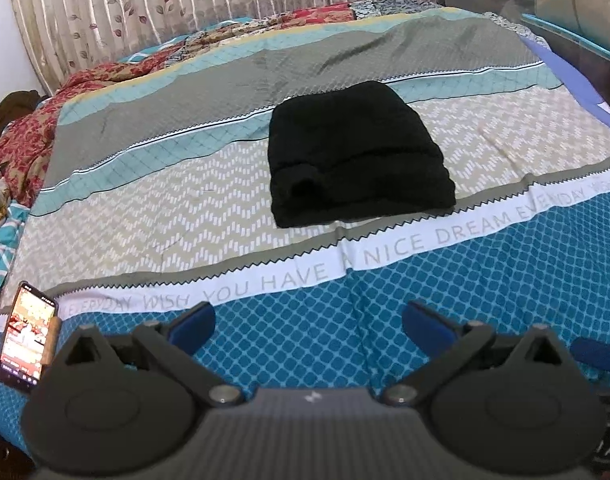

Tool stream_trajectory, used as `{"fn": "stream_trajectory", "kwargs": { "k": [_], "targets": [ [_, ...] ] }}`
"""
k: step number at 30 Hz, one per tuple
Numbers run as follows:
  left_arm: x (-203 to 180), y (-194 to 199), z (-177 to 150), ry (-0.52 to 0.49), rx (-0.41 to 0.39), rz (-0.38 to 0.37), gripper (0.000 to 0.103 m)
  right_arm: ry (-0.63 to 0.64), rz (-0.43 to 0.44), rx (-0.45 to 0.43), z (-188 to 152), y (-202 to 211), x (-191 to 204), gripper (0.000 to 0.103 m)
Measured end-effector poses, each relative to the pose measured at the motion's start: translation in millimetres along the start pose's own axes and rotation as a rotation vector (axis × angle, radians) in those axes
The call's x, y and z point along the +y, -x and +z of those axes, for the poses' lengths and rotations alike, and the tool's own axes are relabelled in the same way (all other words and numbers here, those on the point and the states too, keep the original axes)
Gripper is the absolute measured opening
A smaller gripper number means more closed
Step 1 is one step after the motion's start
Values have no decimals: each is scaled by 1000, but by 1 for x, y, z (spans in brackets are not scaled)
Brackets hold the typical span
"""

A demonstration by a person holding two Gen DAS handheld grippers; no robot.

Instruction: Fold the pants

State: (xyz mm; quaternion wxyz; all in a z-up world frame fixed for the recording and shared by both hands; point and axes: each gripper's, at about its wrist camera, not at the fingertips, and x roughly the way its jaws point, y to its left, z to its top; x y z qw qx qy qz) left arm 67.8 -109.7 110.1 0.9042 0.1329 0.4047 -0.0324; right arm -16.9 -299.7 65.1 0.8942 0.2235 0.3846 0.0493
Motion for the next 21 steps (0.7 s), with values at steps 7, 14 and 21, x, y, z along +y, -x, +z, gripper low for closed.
{"fn": "stream_trajectory", "kwargs": {
  "k": [7,14,21],
  "targets": [
    [3,-4,-1,2,18,17,103,-2,-1,-5,0,0,0,98],
    [2,-10,-3,-9,41,31,103,3,-7,-16,2,1,0,98],
    [2,-16,-6,-14,64,46,103,-8,-14,-28,3,2,-2,98]
  ]
}}
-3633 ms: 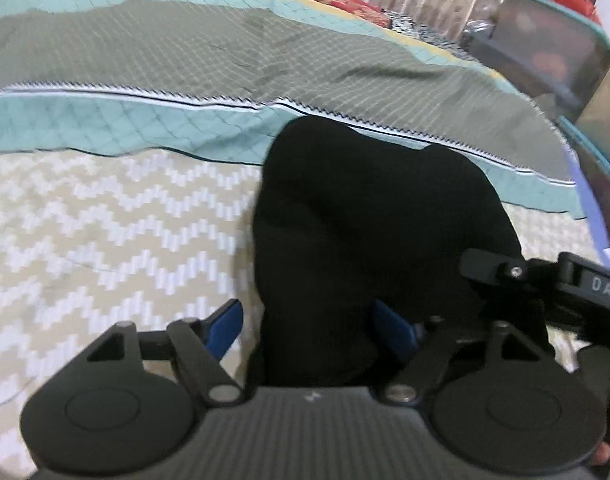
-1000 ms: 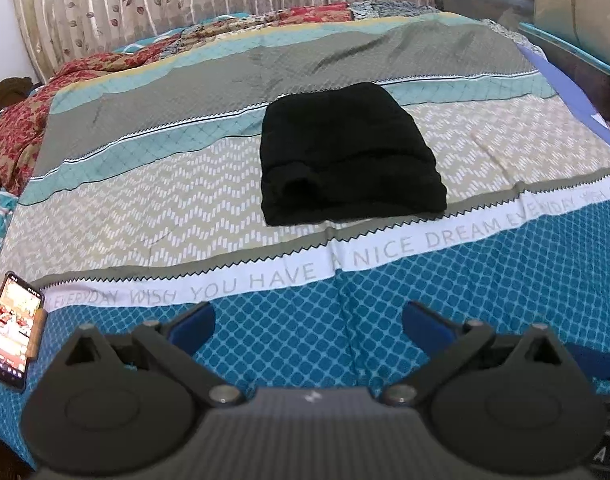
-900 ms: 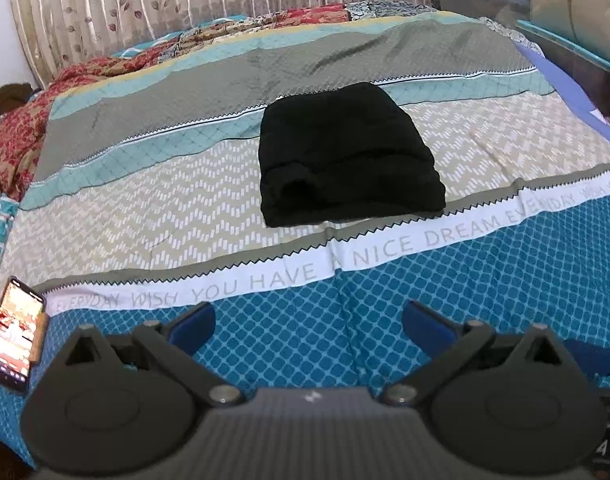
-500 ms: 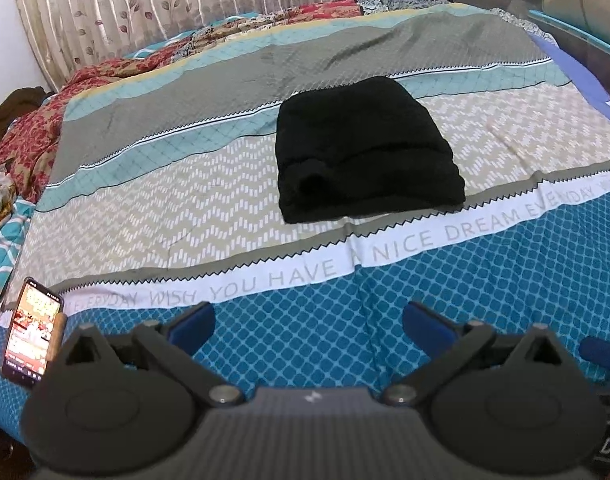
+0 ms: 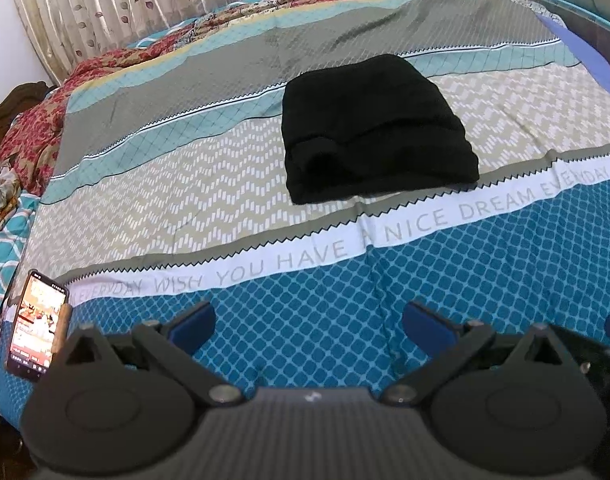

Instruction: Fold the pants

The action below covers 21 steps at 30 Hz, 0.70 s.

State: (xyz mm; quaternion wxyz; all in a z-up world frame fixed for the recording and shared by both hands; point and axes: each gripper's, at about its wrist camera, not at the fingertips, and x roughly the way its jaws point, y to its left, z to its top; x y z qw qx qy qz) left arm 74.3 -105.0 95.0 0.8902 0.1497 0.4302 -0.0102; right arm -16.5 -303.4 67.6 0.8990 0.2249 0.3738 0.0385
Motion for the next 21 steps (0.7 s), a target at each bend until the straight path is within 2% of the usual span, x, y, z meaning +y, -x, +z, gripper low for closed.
{"fn": "stream_trajectory", "kwargs": {
  "k": [21],
  "targets": [
    [-1,-4,-3,-15,32,13,103,-4,-12,-28,0,3,0,98]
  ]
}}
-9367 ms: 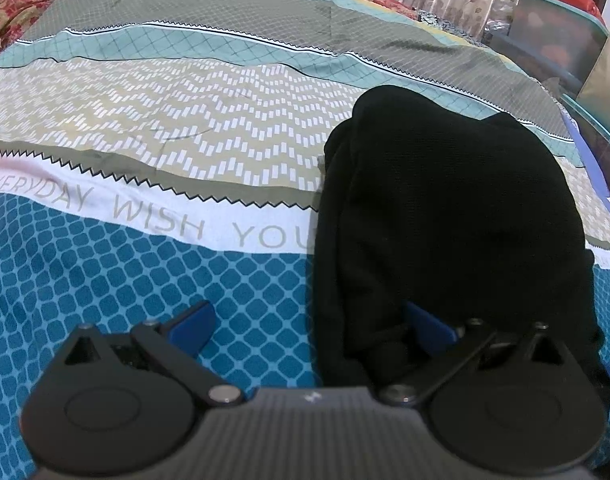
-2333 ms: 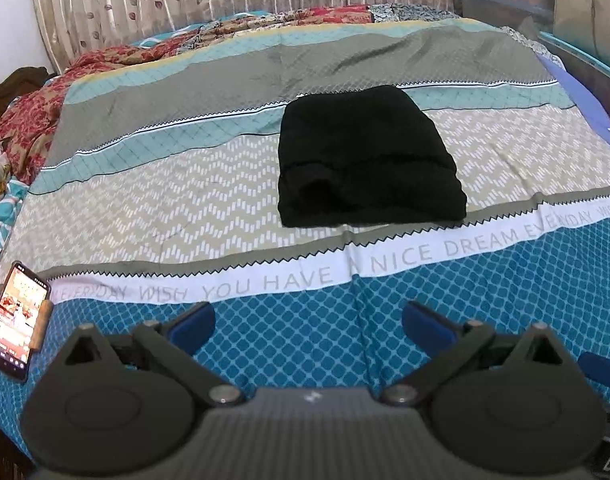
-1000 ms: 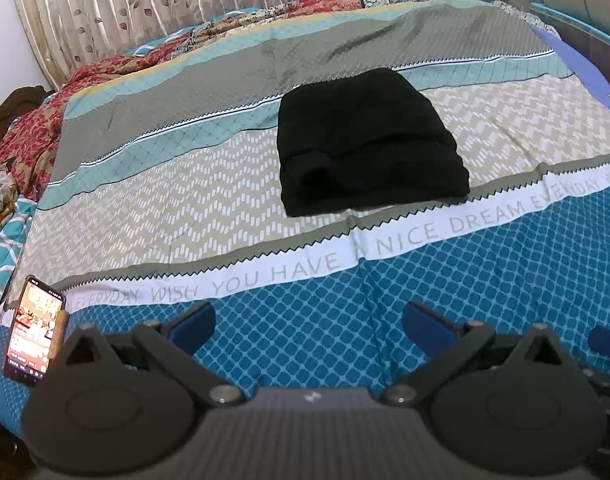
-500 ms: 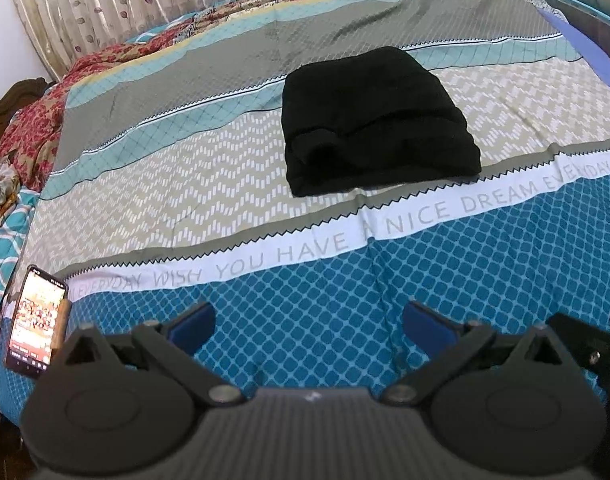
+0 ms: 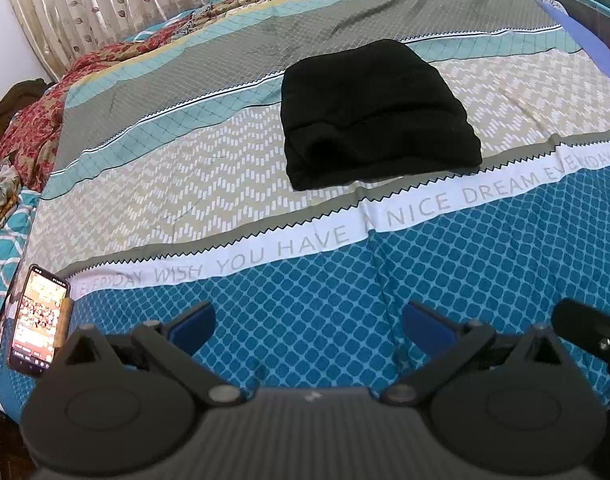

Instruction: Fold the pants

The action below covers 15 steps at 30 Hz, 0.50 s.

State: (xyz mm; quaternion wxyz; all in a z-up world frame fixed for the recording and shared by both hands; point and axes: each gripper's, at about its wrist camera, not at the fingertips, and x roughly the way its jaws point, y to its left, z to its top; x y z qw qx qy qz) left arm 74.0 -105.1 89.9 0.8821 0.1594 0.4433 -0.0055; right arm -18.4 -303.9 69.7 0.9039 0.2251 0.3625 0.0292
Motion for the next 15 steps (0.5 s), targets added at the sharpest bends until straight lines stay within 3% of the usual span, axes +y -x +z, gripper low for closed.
{"fn": "stream_trajectory", "kwargs": {
  "k": [15],
  "targets": [
    [1,-6,-3,-15,24,16,103,-4,1,2,-1,0,0,98]
  ]
}}
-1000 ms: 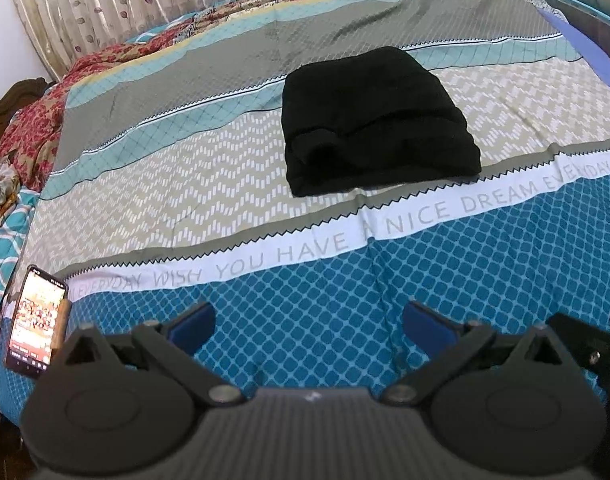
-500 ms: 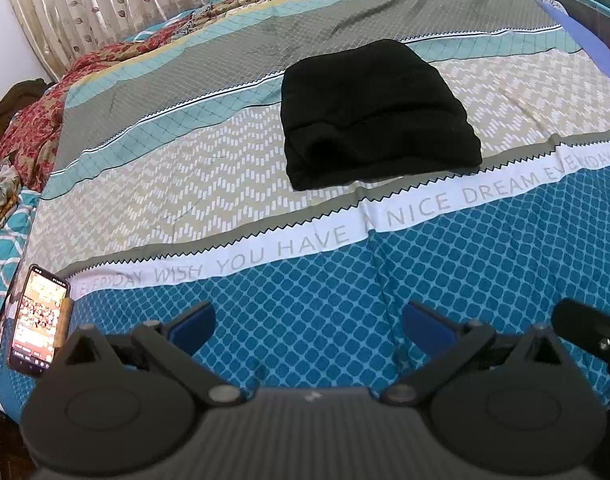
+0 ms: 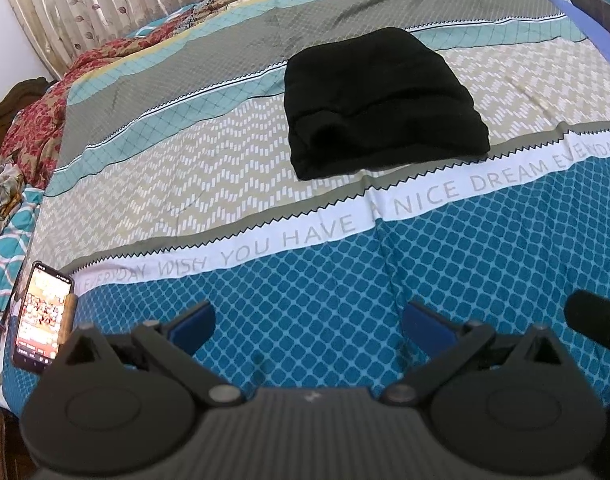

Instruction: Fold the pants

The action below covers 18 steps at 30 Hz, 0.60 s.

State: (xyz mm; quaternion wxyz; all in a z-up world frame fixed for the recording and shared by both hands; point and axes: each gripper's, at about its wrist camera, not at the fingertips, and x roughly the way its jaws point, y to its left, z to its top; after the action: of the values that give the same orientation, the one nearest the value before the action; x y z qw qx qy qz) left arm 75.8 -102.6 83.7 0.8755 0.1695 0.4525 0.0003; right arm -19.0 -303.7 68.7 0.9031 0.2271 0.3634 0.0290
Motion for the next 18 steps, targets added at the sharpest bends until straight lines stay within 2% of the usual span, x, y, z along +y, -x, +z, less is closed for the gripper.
{"fn": "stream_trajectory", "kwargs": {
  "k": [18],
  "targets": [
    [1,-5,-4,-1,33,-2,103,2,3,-3,-2,0,1,98]
  ]
}}
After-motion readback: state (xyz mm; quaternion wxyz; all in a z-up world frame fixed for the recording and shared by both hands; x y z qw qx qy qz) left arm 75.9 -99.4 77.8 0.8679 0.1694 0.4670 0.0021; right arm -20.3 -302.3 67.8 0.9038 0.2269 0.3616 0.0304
